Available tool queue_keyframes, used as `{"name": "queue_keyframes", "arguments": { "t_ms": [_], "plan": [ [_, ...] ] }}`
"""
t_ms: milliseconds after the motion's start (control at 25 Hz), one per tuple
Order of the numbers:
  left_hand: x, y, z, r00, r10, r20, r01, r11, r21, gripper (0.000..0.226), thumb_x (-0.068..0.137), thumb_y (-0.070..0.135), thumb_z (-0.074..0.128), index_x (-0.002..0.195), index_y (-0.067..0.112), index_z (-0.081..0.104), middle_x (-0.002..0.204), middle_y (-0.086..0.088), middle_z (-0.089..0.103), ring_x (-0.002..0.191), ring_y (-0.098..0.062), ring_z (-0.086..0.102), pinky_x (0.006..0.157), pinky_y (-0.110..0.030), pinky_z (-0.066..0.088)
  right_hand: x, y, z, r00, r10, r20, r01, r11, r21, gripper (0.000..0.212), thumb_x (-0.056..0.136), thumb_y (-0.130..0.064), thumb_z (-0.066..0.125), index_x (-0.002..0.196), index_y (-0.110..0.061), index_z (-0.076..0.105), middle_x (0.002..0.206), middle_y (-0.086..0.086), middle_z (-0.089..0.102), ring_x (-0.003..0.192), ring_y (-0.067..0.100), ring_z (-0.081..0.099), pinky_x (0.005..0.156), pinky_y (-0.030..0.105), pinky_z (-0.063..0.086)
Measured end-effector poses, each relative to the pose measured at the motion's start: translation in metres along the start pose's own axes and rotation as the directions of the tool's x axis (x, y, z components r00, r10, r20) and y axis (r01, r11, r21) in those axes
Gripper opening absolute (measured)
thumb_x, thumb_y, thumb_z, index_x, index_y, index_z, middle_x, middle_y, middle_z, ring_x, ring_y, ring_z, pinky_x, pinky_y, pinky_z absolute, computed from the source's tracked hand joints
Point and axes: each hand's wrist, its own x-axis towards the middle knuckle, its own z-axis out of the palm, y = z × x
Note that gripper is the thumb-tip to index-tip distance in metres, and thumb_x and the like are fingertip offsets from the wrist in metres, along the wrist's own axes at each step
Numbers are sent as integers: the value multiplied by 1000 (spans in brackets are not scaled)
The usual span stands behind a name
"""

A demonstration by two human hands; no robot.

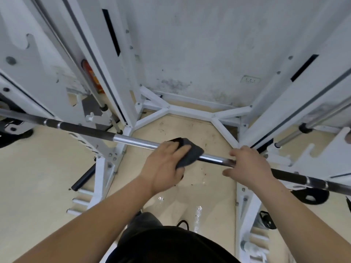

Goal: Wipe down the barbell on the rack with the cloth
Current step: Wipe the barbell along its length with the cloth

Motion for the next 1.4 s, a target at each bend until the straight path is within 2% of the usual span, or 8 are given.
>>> {"name": "queue_keyframes", "arguments": {
  "t_ms": [160,360,520,800,920,1080,1320,1400],
  "plan": [
    [23,19,1,951,-289,-107,301,945,128,48,86,38,46,130,22,57,109,-6,67,101,-32,58,83,-41,48,-15,34,12,991,77,-108,-74,997,31,14,81,-18,68,95,-19,69,87,-4,51,85,19,54,61,32,45],
    [33,82,25,974,196,112,-206,974,91,73,81,41,53,151,24,45,127,-6,65,115,-30,59,92,-39,53,-16,43,15,970,119,-214,-92,987,133,13,83,-19,73,94,-26,73,80,-6,58,78,19,56,60,30,42],
    [39,77,17,990,-140,-4,140,987,83,54,84,41,54,136,28,51,102,1,69,94,-28,63,75,-38,53,-19,47,25,965,120,-233,-68,973,220,16,87,-24,75,103,-25,77,87,-7,61,81,16,54,61,31,44],
    [61,117,42,988,92,126,-85,995,-60,76,86,42,59,156,25,37,133,0,64,120,-30,56,104,-39,44,-50,31,26,909,164,-384,131,762,634,51,90,-9,62,140,-18,60,138,-1,60,129,18,54,100,29,44],
    [44,85,26,956,188,226,-173,981,-87,102,80,51,66,164,20,18,162,-4,40,149,-28,33,126,-46,19,-51,2,41,951,-28,-306,168,882,441,77,88,-38,74,156,-20,44,165,6,35,148,21,39,107,38,48],
    [25,36,7,983,49,175,-50,999,-2,102,88,45,66,165,14,8,173,-11,13,160,-27,3,130,-43,-4,-21,-12,38,966,-71,-248,106,986,132,79,81,-60,75,145,-20,52,140,7,51,125,29,55,86,37,53],
    [27,24,-15,984,-179,-24,178,983,-48,81,74,33,27,144,-2,50,152,-19,49,147,-35,34,126,-43,14,2,-67,30,935,-283,-212,286,958,-21,71,81,-64,71,135,-20,57,126,4,57,112,30,59,104,42,44],
    [28,19,-12,985,-169,-45,169,986,2,69,77,24,35,137,-2,57,143,-21,56,141,-40,43,126,-49,17,0,-48,21,950,-250,-185,255,967,3,71,79,-68,69,135,-27,57,129,-1,58,117,26,60,113,46,37]
  ]
}}
